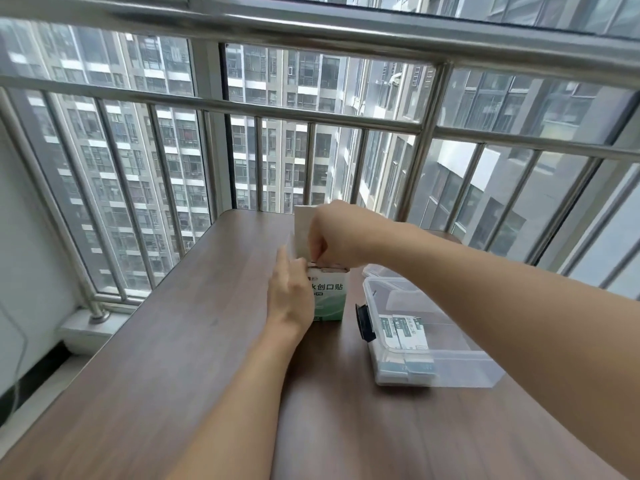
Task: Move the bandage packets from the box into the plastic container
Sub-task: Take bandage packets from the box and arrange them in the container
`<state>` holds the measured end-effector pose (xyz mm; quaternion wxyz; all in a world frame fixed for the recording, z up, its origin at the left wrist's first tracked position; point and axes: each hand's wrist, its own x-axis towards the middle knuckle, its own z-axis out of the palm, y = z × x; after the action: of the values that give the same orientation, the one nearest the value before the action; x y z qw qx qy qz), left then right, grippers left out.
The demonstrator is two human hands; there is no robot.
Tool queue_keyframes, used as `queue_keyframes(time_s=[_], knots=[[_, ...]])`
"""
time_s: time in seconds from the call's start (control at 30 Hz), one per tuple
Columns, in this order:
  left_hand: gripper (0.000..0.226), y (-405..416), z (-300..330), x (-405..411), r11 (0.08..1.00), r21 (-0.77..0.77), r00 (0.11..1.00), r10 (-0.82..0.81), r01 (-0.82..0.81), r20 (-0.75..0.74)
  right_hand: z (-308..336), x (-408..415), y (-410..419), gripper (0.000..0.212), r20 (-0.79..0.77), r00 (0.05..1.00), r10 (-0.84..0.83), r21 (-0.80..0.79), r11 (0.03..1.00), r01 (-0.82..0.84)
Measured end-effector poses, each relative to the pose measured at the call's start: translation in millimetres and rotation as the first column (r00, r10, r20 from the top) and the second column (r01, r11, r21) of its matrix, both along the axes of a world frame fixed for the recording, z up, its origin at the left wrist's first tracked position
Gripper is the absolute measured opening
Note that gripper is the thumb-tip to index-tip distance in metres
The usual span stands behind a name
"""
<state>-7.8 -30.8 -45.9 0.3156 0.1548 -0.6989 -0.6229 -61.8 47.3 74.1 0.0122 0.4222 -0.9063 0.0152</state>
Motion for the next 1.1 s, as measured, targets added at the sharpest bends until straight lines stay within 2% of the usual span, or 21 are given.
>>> queue_keyframes(time_s=[0.17,0.3,0.43,0.57,0.7,0.8,0.9,0.97,1.1], knots=[[0.055,-5,-8,-8,0.999,-0.037,0.999,0.006,-0.004,0.047,-2,0,0,0.010,0.075,0.997,0.016,0.012,1.000,-0.017],[0.034,-2,-5,-6,0.998,-0.067,1.000,-0.001,0.001,0.013,1,-2,4,0.019,0.047,0.999,0.009,0.037,0.999,-0.010],[0.035,-2,-6,-8,0.996,-0.088,1.000,0.008,-0.007,0.014,1,-1,6,0.030,-0.012,1.000,0.024,-0.020,0.999,-0.025],[0.037,-4,-10,-9,0.995,-0.097,1.000,0.002,0.000,0.018,0,5,7,0.021,-0.004,0.998,0.059,-0.019,0.998,-0.059],[0.027,-4,-9,-8,0.994,-0.108,1.000,0.011,-0.009,0.021,0,3,7,0.018,-0.003,0.998,0.061,0.056,0.997,-0.061],[0.020,-5,-10,-8,0.994,-0.110,0.999,-0.004,0.009,0.045,1,0,2,0.021,-0.061,0.997,0.040,0.123,0.992,-0.032],[0.016,-4,-6,-6,0.993,-0.119,0.999,-0.009,0.015,0.048,-2,-3,1,0.034,-0.117,0.993,0.029,0.102,0.995,-0.017],[0.013,-3,-4,-4,0.995,-0.103,0.998,-0.011,0.017,0.061,1,-4,3,0.031,-0.119,0.992,0.035,0.079,0.997,-0.026],[0.048,-1,-2,-2,0.991,-0.134,1.000,-0.001,0.004,0.023,15,-9,12,0.018,-0.050,0.998,0.035,-0.012,0.999,-0.036]])
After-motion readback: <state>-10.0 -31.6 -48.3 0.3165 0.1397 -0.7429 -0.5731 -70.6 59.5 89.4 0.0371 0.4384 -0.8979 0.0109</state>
